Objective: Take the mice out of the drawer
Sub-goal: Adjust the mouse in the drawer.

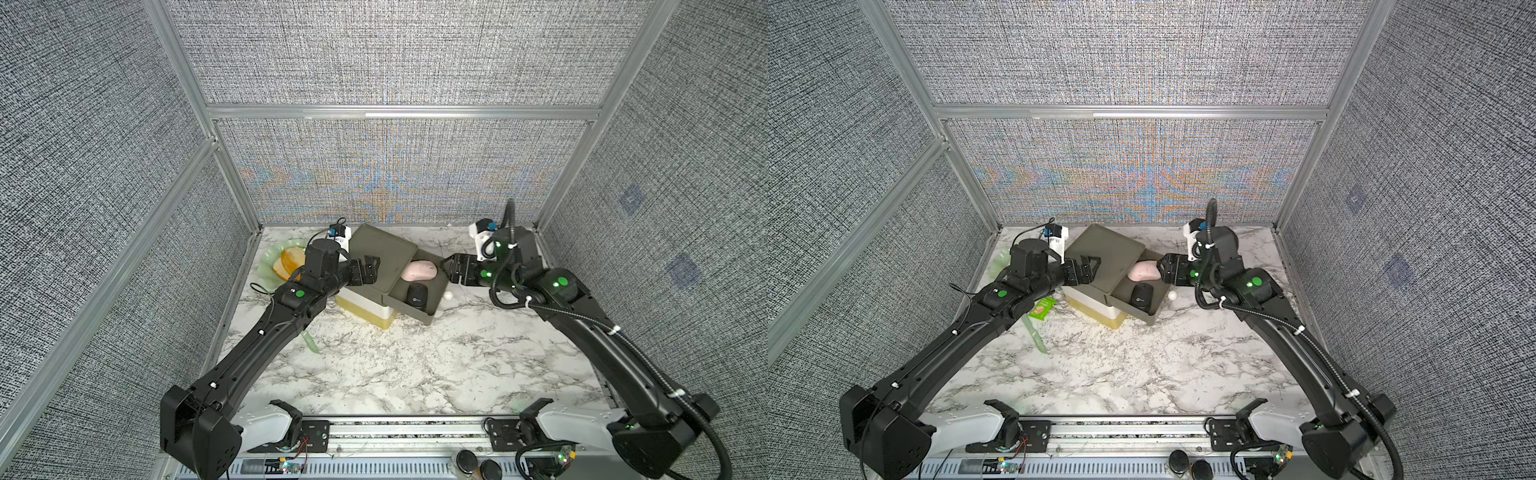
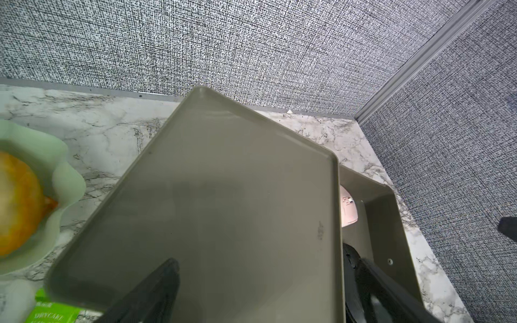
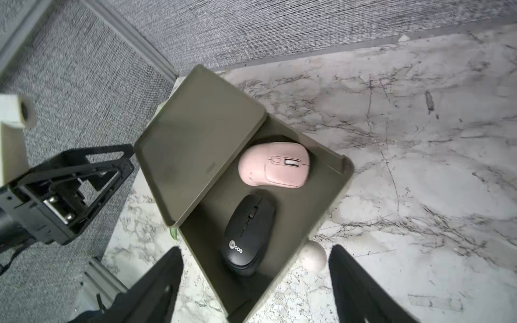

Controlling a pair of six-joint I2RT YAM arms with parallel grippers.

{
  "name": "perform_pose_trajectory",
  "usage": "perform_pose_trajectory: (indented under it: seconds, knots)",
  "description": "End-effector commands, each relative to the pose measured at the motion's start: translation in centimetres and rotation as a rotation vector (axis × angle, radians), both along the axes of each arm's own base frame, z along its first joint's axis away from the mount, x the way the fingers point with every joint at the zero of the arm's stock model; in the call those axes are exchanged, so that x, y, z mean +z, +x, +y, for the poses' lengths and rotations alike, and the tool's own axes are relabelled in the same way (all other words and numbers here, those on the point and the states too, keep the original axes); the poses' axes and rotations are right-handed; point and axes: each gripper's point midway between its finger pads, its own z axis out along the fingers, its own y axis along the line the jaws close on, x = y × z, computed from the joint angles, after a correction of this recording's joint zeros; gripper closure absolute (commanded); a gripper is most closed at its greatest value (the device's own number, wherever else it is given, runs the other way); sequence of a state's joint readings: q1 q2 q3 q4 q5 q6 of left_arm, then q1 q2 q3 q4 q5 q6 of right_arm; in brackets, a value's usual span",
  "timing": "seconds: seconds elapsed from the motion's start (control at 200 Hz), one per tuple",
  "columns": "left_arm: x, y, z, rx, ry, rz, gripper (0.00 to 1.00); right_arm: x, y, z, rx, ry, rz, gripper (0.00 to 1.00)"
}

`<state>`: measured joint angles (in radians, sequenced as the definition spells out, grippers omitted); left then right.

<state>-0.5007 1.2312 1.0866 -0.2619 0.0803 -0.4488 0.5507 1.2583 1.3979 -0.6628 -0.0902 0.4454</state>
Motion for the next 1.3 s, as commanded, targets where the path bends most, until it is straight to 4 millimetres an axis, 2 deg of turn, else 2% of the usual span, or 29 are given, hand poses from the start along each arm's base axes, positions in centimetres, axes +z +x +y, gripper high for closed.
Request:
perform_pose_trajectory:
  seconds: [0.0,0.245,0.43,0.595,0.775,0.996,1.126,1.296]
  knots:
    - [0.8,-0.1,0.4,0.014,-0.016,-0.03,0.01,-1.3,-0.7,1.1,0.134,-0.169,-0.009,0.2]
    - [0.9,-0.8,1.0,0.031,-0.028,-0.042,0.01,-4.0,-1.9,4.2,0.401,-0.389,0.0,0.2]
    - [0.8,-0.9,1.1,0.033,-0.032,-0.03,0.0,-6.1,-2.0,4.7,0.521,-0.499,0.021,0.2]
    - [0.8,-1.4,1.2,0.03,-0.042,-0.028,0.0,-7.8,-1.5,4.6,0.545,-0.549,0.031,0.14]
    - [0.6,-1.6,1.3,0.036,-0.048,-0.02,0.0,-8.9,-0.5,4.5,0.547,-0.598,0.049,0.12]
    - [0.7,-1.4,1.3,0.041,-0.052,-0.021,0.01,-10.4,0.3,4.9,0.569,-0.634,0.084,0.12]
    - [0.7,-1.4,1.4,0.046,-0.049,-0.02,0.0,-11.8,0.0,5.2,0.605,-0.638,0.128,0.15]
    - [0.5,-1.3,1.4,0.052,-0.05,-0.014,0.0,-12.3,-0.4,5.7,0.631,-0.615,0.14,0.17]
